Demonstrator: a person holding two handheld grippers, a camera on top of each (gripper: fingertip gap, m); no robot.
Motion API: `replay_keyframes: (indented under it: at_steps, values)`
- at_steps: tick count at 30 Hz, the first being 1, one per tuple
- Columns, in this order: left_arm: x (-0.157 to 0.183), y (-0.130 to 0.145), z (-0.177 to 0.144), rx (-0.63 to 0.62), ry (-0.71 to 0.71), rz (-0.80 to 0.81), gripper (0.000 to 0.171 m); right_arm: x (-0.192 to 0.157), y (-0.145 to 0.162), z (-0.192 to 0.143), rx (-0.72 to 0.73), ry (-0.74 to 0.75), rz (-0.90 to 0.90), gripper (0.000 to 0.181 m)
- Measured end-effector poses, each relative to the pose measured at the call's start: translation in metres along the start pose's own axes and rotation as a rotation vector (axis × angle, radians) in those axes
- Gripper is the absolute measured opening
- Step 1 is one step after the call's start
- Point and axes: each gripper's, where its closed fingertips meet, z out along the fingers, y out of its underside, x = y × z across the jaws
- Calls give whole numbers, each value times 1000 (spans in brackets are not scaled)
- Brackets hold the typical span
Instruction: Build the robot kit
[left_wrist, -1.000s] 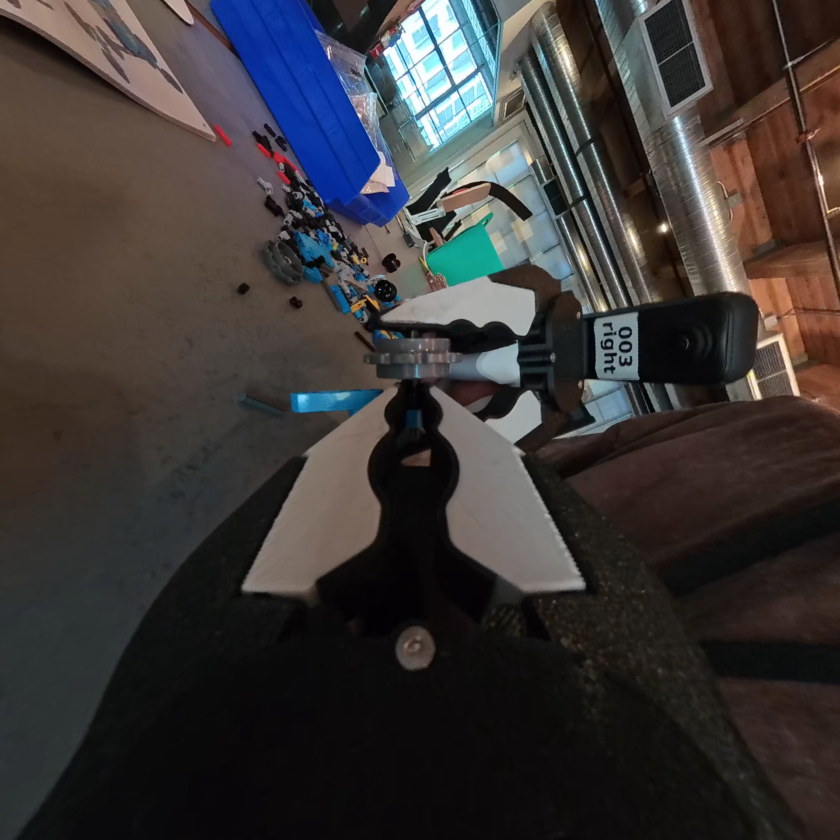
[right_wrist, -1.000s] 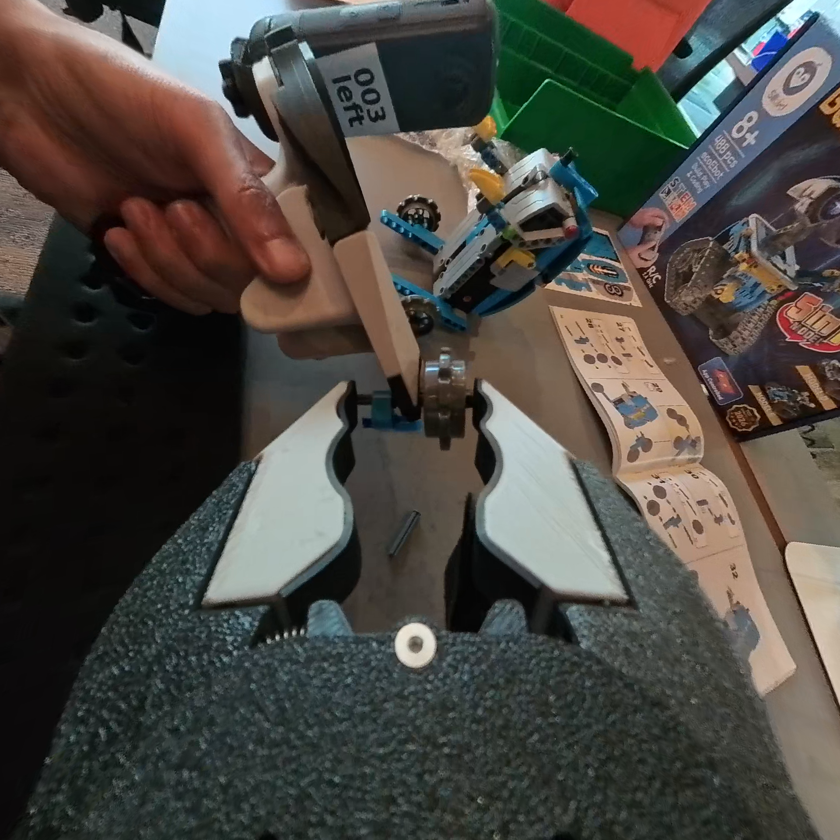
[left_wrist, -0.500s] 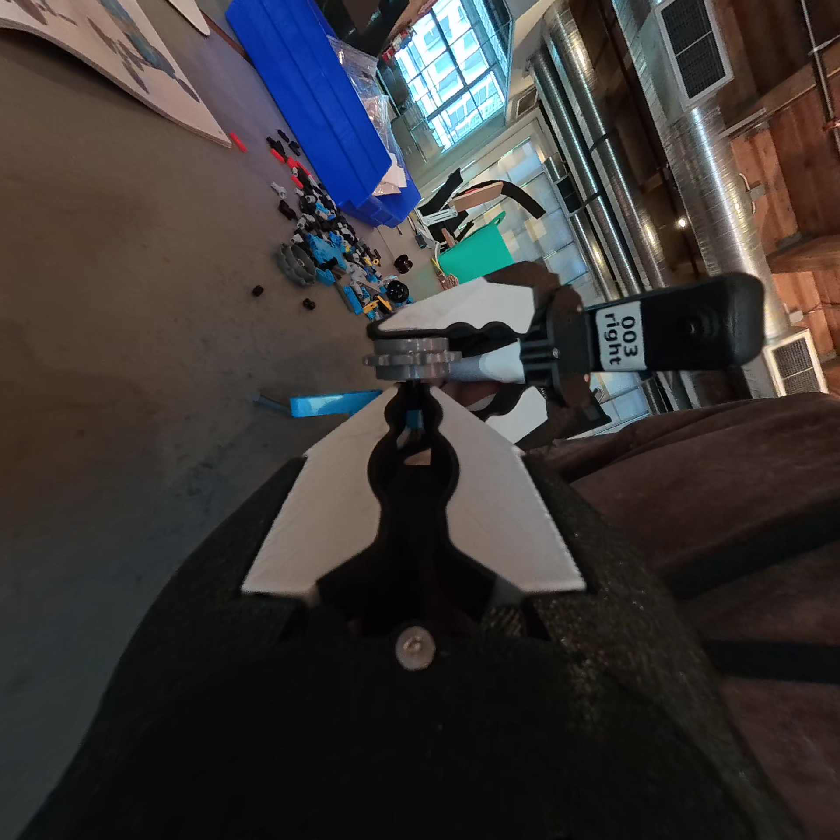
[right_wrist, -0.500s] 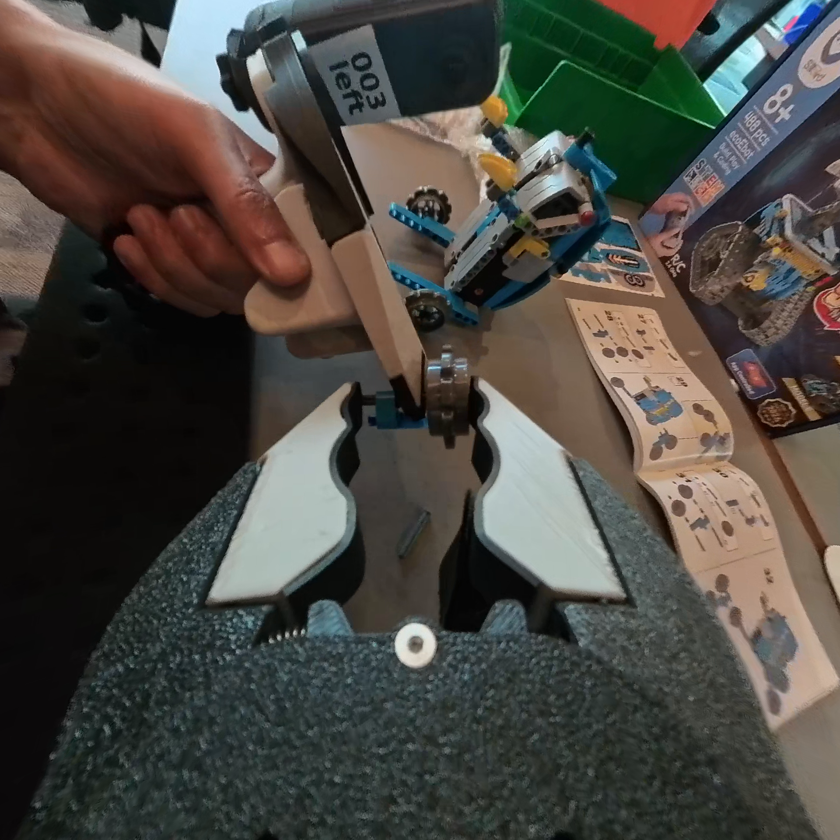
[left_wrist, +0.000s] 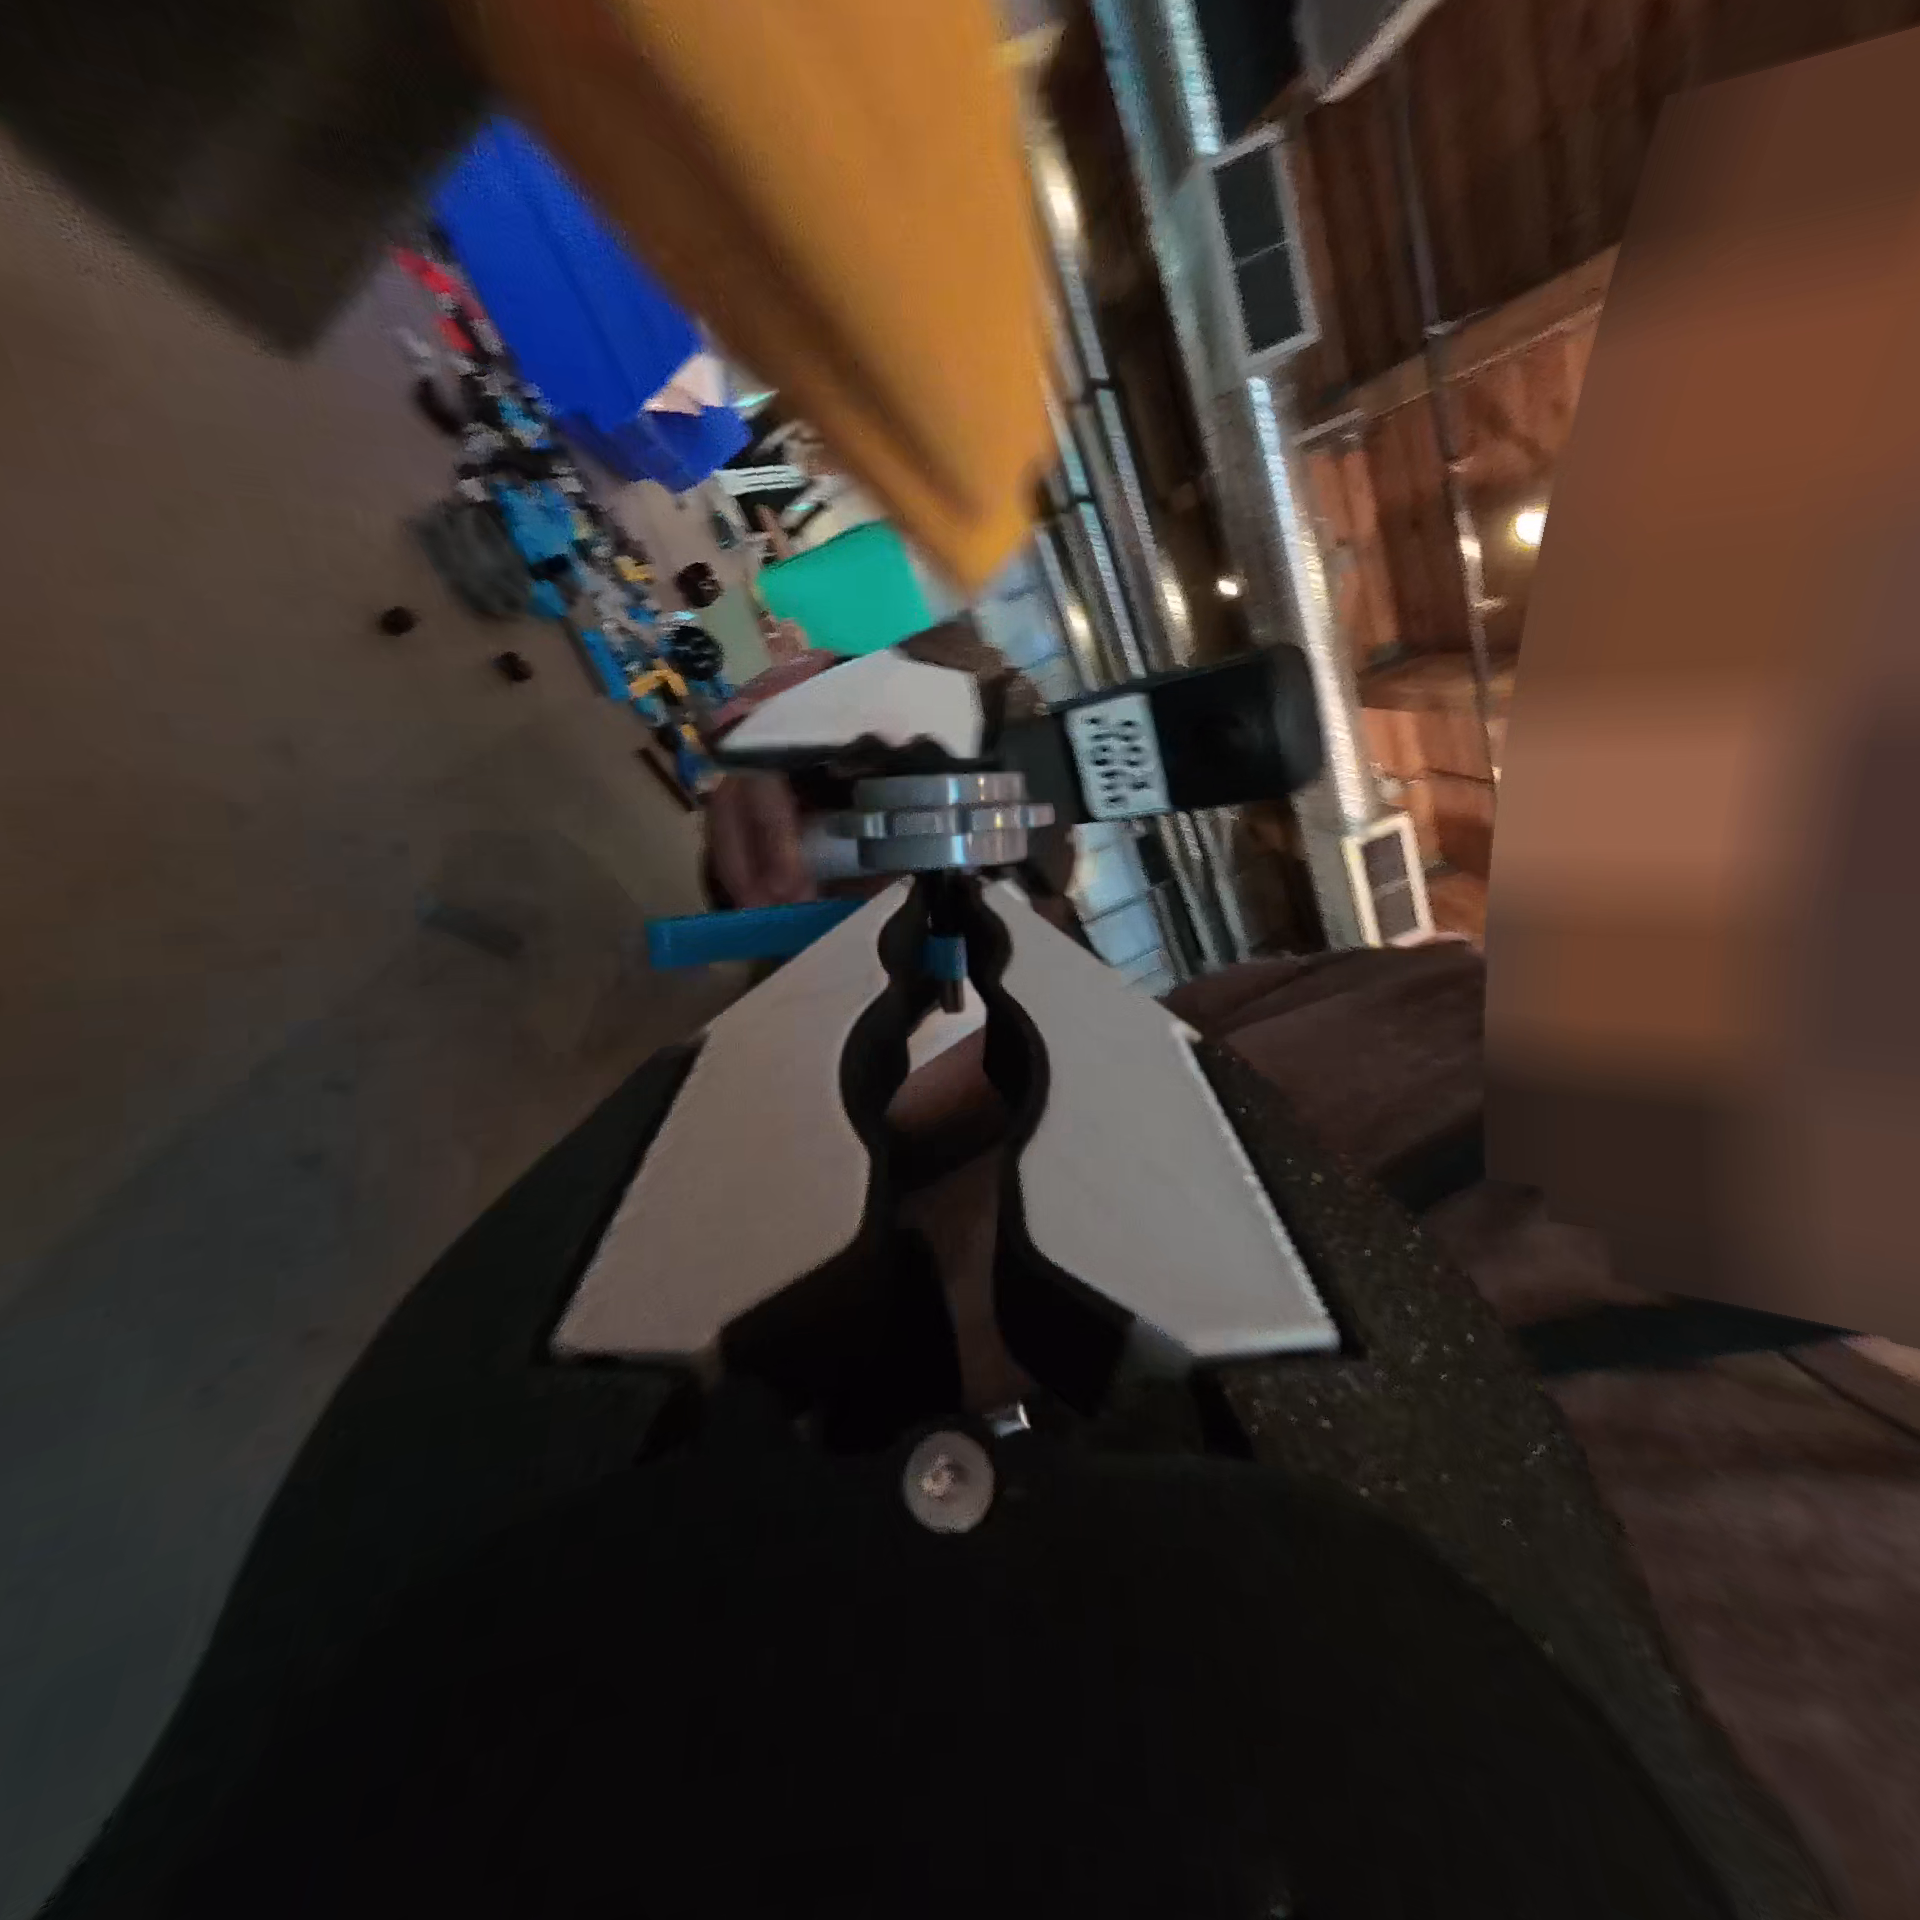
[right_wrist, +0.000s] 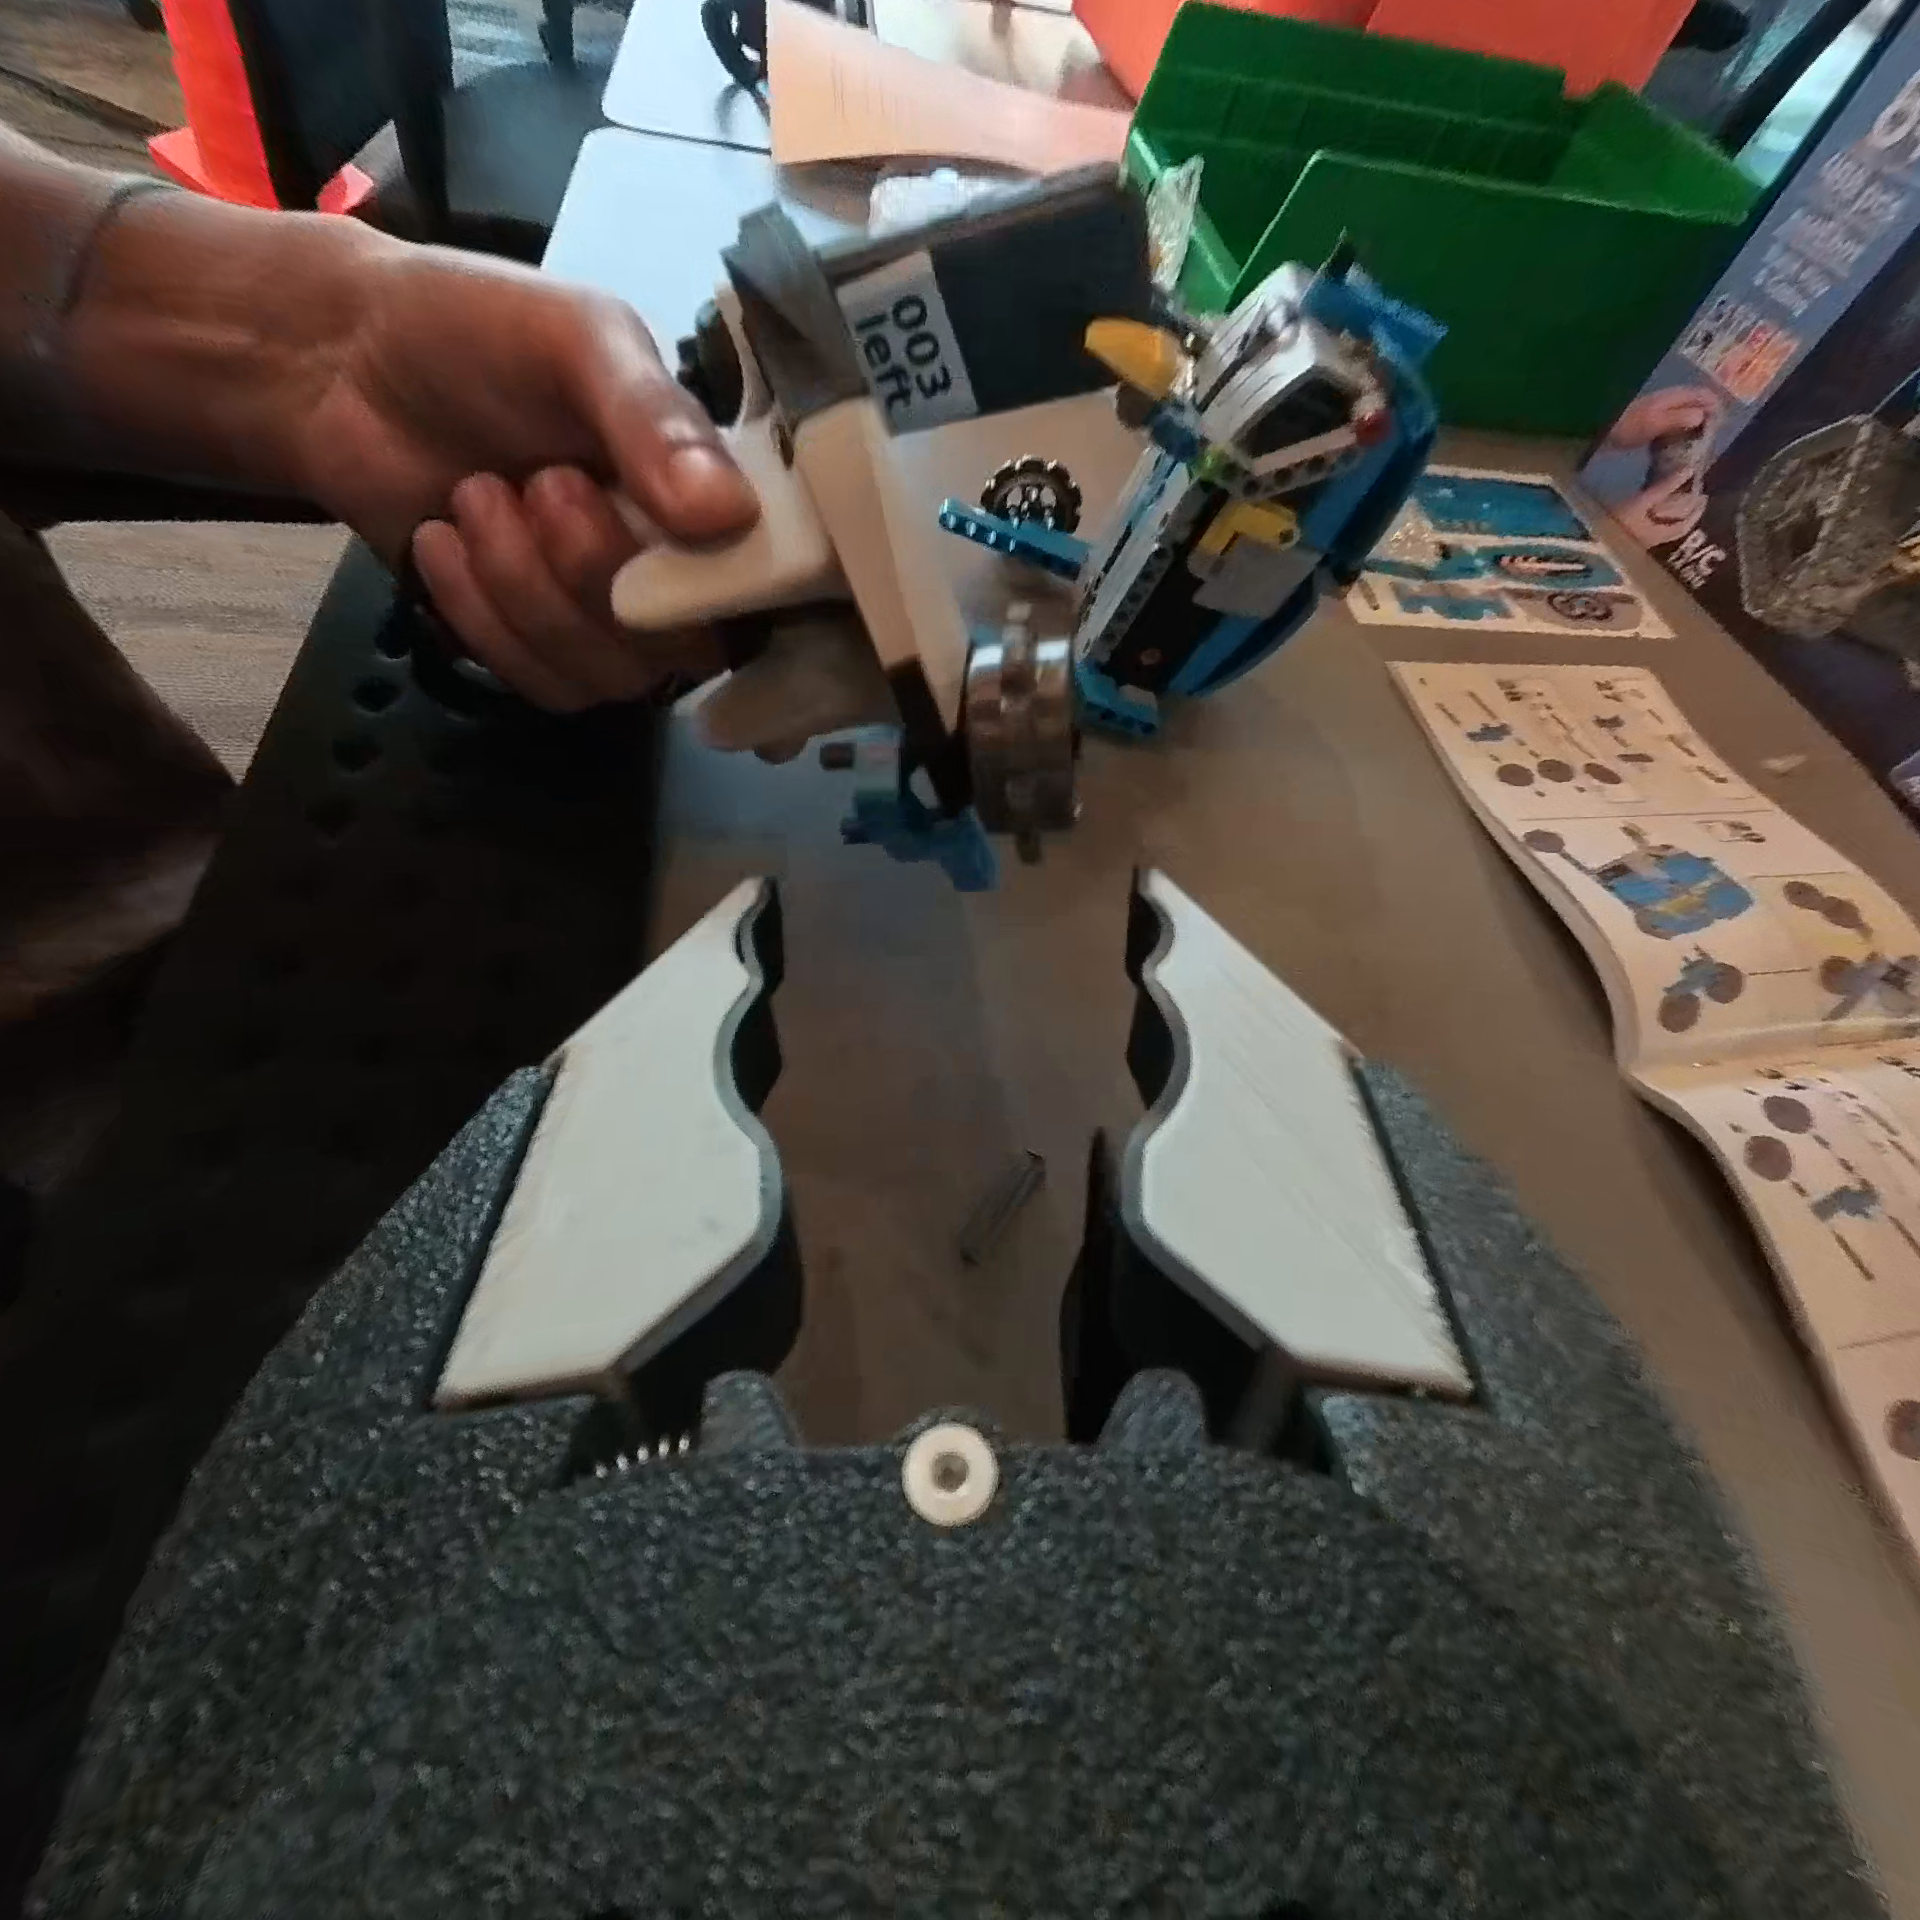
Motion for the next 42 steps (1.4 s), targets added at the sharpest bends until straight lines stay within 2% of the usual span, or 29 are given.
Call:
replay_keyframes:
  at_steps: [4,7,9,11,17,22,28,34,37,42]
  values:
    - [30,15,-2,-103,207,26,4,-17,-7,11,54,-123,95,60]
    - [40,15,-6,-108,274,34,6,-33,-24,6,142,-220,103,39]
    - [42,13,-10,-99,293,16,7,-36,-23,3,134,-251,108,19]
    - [43,10,-14,-81,287,20,6,-35,-23,-5,157,-269,138,11]
    - [37,12,-20,-100,170,132,6,-35,-33,-25,225,-336,223,10]
    - [30,13,-22,-100,51,255,6,-34,-30,-24,196,-325,235,10]
    - [35,-3,-27,28,89,204,21,-25,-36,-27,252,-413,477,10]
    - [30,-7,-28,50,26,245,25,-5,-49,-41,387,-414,603,11]
    - [25,-16,-34,96,-106,396,26,18,-45,-43,418,-300,648,10]
    - [22,-29,-45,175,-375,808,25,46,-37,-48,443,-140,667,10]
